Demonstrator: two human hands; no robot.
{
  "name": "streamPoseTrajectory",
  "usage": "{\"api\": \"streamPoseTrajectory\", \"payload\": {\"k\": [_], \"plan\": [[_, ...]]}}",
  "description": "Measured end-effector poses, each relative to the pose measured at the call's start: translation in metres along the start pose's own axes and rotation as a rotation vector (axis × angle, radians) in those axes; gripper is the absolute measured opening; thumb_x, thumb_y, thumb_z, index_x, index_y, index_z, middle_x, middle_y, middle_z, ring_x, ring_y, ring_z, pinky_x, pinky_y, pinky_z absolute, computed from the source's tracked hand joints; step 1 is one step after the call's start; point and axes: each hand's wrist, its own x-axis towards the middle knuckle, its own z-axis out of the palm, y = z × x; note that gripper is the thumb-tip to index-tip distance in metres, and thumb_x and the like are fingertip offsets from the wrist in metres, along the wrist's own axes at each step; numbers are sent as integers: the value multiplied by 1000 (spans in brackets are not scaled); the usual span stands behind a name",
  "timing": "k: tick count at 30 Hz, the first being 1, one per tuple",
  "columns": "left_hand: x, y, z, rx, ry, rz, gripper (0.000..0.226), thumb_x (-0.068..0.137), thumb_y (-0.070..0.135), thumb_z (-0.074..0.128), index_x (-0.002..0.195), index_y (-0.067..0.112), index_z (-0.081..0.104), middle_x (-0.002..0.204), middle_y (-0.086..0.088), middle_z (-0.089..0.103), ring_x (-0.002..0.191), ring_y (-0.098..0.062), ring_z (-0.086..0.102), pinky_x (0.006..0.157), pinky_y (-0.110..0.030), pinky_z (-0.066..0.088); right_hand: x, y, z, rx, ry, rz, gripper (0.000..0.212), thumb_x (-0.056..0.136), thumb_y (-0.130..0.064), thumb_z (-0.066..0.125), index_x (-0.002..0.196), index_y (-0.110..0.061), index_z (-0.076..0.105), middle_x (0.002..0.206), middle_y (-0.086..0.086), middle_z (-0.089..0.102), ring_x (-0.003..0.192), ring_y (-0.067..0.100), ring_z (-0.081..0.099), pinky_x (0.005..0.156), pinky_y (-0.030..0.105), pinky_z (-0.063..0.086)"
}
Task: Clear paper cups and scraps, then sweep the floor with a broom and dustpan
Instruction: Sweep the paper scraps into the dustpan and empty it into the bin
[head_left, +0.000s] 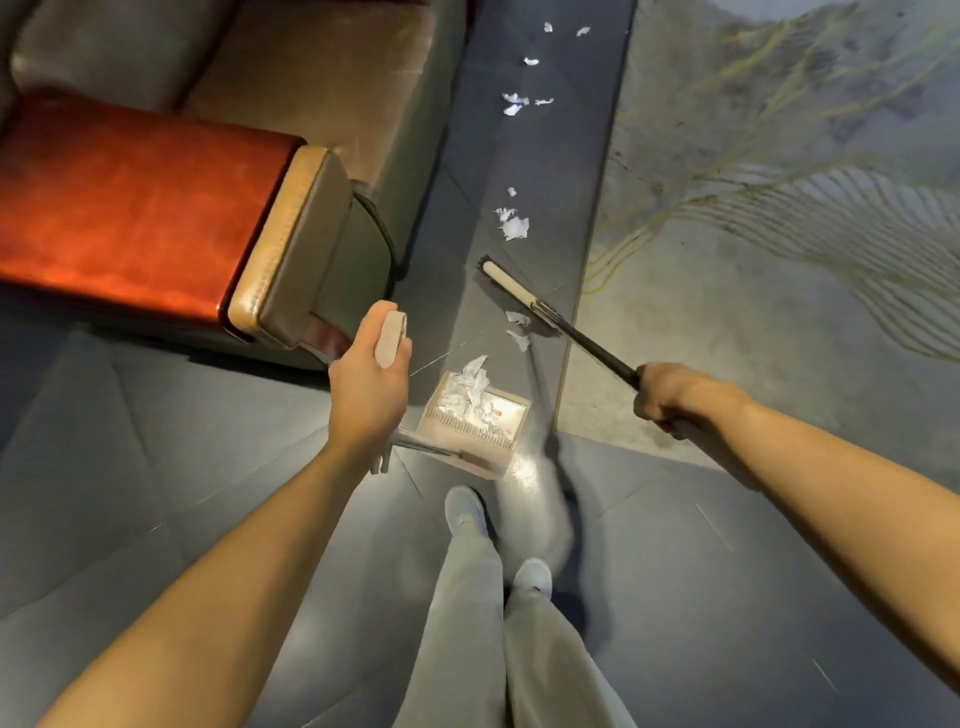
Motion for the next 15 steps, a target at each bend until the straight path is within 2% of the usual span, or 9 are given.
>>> {"api": "streamPoseTrajectory", "payload": {"k": [2, 6, 8, 10, 13, 15], "plan": [[21, 8, 4, 17, -2, 40, 24, 99, 30, 49, 123, 36, 47, 97, 3, 56, 86, -18, 59, 66, -30, 53, 18, -10, -11, -3, 13, 12, 24, 79, 6, 51, 99, -7, 56, 55, 8, 56, 40, 16, 53, 32, 13, 30], [72, 22, 8, 39, -55, 66, 26, 100, 30, 46, 126, 33, 44, 94, 5, 54, 89, -22, 60, 73, -45, 59, 50, -27, -25, 127, -18, 9, 27, 83, 6, 46, 107, -1, 56, 51, 12, 54, 19, 14, 44, 27, 12, 29], [95, 24, 9, 90, -103, 67, 26, 101, 31, 44, 127, 35, 41, 94, 4, 55, 92, -26, 60, 74, -49, 58, 51, -34, -22, 271, -120, -26, 16, 84, 11, 45, 90, 0, 55, 59, 14, 48, 20, 13, 43, 27, 13, 31], [111, 26, 9, 64, -131, 94, 24, 101, 30, 44, 124, 37, 43, 86, 9, 56, 85, -20, 61, 70, -45, 58, 41, -42, -14, 331, -221, -48, 20, 83, 14, 45, 80, -5, 51, 60, 13, 48, 26, 13, 46, 30, 15, 35], [131, 31, 12, 26, -112, 142, 28, 99, 27, 47, 126, 30, 47, 86, 9, 59, 76, -13, 60, 65, -27, 51, 17, -50, -12, 141, -322, -54, 21, 87, 2, 41, 103, -9, 47, 61, 11, 53, 35, 16, 49, 37, 21, 42], [141, 35, 13, 60, -122, 200, 29, 99, 25, 47, 127, 25, 48, 89, 4, 60, 73, -12, 58, 65, -28, 48, 1, -48, -18, 86, -346, -81, 25, 86, -2, 39, 106, -15, 44, 61, 8, 53, 32, 14, 48, 36, 21, 41]]}}
